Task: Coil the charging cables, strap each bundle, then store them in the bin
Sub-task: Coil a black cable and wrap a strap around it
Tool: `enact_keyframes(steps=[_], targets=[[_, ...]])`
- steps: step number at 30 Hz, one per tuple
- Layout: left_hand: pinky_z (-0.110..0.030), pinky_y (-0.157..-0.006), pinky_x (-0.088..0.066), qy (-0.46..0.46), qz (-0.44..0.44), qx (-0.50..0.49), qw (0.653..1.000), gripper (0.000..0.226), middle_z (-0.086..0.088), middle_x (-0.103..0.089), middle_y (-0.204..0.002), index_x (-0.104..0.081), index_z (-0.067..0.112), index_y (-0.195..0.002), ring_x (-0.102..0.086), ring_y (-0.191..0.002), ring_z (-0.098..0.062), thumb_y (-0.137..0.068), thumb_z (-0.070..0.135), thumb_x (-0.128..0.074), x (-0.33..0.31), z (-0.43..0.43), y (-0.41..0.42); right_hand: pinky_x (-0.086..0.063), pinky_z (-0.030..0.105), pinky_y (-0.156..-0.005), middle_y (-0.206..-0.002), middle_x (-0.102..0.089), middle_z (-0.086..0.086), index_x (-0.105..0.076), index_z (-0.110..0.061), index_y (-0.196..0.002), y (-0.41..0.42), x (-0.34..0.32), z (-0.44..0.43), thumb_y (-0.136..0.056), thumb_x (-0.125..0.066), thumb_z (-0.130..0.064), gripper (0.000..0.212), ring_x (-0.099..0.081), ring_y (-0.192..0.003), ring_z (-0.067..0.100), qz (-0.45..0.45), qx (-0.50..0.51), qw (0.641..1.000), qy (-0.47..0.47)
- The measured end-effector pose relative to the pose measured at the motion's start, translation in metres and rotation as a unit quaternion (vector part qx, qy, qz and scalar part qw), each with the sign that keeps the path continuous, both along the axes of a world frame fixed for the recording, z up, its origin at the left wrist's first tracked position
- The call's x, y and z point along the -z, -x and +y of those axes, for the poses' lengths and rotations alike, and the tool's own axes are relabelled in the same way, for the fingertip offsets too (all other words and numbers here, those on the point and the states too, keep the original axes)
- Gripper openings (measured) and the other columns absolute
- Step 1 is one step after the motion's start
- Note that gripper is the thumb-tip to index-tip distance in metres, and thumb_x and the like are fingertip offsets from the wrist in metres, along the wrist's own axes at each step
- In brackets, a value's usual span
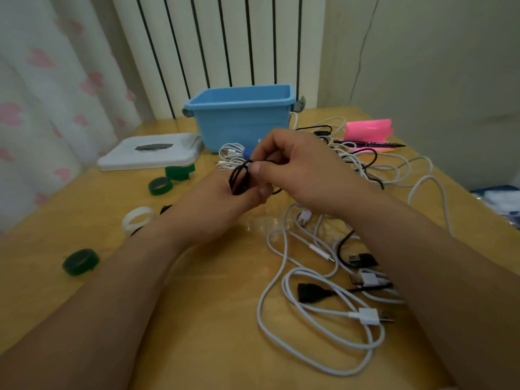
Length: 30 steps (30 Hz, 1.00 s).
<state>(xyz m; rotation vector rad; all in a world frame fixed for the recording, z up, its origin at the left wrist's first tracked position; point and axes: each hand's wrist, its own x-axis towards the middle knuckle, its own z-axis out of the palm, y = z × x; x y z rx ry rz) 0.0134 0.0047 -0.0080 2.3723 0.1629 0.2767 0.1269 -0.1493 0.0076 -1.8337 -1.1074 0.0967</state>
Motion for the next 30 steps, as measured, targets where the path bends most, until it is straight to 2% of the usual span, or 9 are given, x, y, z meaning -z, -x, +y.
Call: enact_keyframes(steps=[2, 5, 9, 15, 19, 22, 25, 28, 30], targets=[[-0.025, -0.059, -0.041, 0.023, -0.003, -0.027, 0.999, 0.037, 0.011, -0.060, -0.060, -0.063, 0.020, -0.082, -0.049, -0.054, -0.002, -0.111, 0.041, -0.053, 0.003, -0.001, -0.001, -0.062, 0.036, -0.084, -0.086, -0.077, -0.004, -0.069, -0.027, -0.102, 0.001, -0.002, 0.000, -0.095, -0.076, -0.024, 0.010, -0.074, -0.084, 0.008, -0.003, -0.006, 1.000, 0.001], [-0.037, -0.064, -0.041, 0.089, -0.045, -0.079, 0.992, 0.046, 0.003, -0.054, -0.057, -0.056, 0.027, -0.067, -0.053, -0.062, -0.018, -0.111, 0.040, -0.050, 0.001, 0.000, 0.000, -0.058, 0.028, -0.078, -0.081, -0.072, -0.007, -0.069, -0.027, -0.103, 0.003, -0.004, -0.001, -0.096, -0.074, -0.028, 0.009, -0.070, -0.078, 0.002, -0.016, -0.006, 1.000, 0.017], [-0.034, -0.058, -0.040, 0.245, -0.119, -0.106, 0.956, 0.052, 0.002, -0.032, -0.054, -0.040, 0.023, -0.061, -0.039, -0.059, -0.025, -0.111, 0.028, -0.052, -0.002, 0.005, -0.003, -0.053, 0.023, -0.068, -0.075, -0.067, -0.011, -0.069, -0.027, -0.097, 0.005, -0.003, 0.000, -0.101, -0.068, -0.037, 0.010, -0.063, -0.069, 0.000, -0.034, 0.003, 0.998, 0.045], [-0.029, -0.049, -0.036, 0.403, -0.190, -0.145, 0.883, 0.047, 0.001, -0.025, -0.054, -0.036, 0.021, -0.064, -0.027, -0.057, -0.020, -0.109, 0.024, -0.051, -0.004, 0.009, -0.006, -0.040, 0.025, -0.064, -0.080, -0.064, -0.013, -0.068, -0.030, -0.096, 0.003, -0.002, -0.001, -0.102, -0.065, -0.041, 0.013, -0.059, -0.074, 0.000, -0.089, 0.026, 0.992, 0.083], [-0.031, -0.053, -0.036, 0.399, -0.172, -0.125, 0.892, 0.042, -0.001, -0.027, -0.058, -0.044, 0.018, -0.069, -0.028, -0.058, -0.020, -0.110, 0.029, -0.048, 0.000, 0.012, -0.008, -0.039, 0.021, -0.061, -0.078, -0.065, -0.013, -0.068, -0.031, -0.096, 0.002, -0.001, -0.001, -0.103, -0.065, -0.039, 0.011, -0.058, -0.071, 0.000, -0.097, 0.053, 0.993, 0.045], [-0.034, -0.061, -0.040, 0.341, -0.152, -0.068, 0.925, 0.036, 0.000, -0.030, -0.064, -0.054, 0.018, -0.081, -0.032, -0.062, -0.019, -0.109, 0.040, -0.057, 0.004, 0.006, -0.009, -0.047, 0.019, -0.059, -0.081, -0.072, -0.005, -0.069, -0.026, -0.096, 0.004, -0.002, 0.000, -0.105, -0.063, -0.034, 0.013, -0.064, -0.069, 0.003, -0.035, 0.058, 0.998, -0.011], [-0.037, -0.067, -0.040, 0.309, -0.167, -0.016, 0.936, 0.034, 0.006, -0.039, -0.063, -0.061, 0.020, -0.084, -0.040, -0.063, -0.014, -0.107, 0.046, -0.061, 0.006, -0.002, -0.010, -0.049, 0.016, -0.056, -0.080, -0.072, -0.004, -0.068, -0.025, -0.095, 0.011, 0.001, 0.005, -0.107, -0.061, -0.032, 0.016, -0.072, -0.069, 0.005, 0.019, 0.027, 0.999, -0.017], [-0.043, -0.069, -0.040, 0.297, -0.186, 0.005, 0.937, 0.044, -0.013, -0.052, -0.075, -0.064, 0.002, -0.098, -0.048, -0.071, -0.024, -0.109, 0.044, -0.059, 0.007, -0.002, -0.011, -0.054, 0.020, -0.060, -0.076, -0.072, -0.009, -0.065, -0.035, -0.090, 0.021, 0.006, 0.008, -0.108, -0.059, -0.027, 0.021, -0.074, -0.069, 0.010, 0.031, -0.019, 0.999, -0.015], [-0.050, -0.074, -0.045, 0.306, -0.191, -0.009, 0.932, 0.043, -0.028, -0.060, -0.093, -0.067, 0.000, -0.109, -0.055, -0.082, -0.033, -0.110, 0.043, -0.058, 0.008, 0.000, -0.011, -0.056, 0.023, -0.063, -0.077, -0.071, -0.010, -0.065, -0.032, -0.088, 0.026, 0.008, 0.010, -0.108, -0.059, -0.023, 0.023, -0.074, -0.068, 0.010, 0.023, -0.029, 0.999, -0.005]])
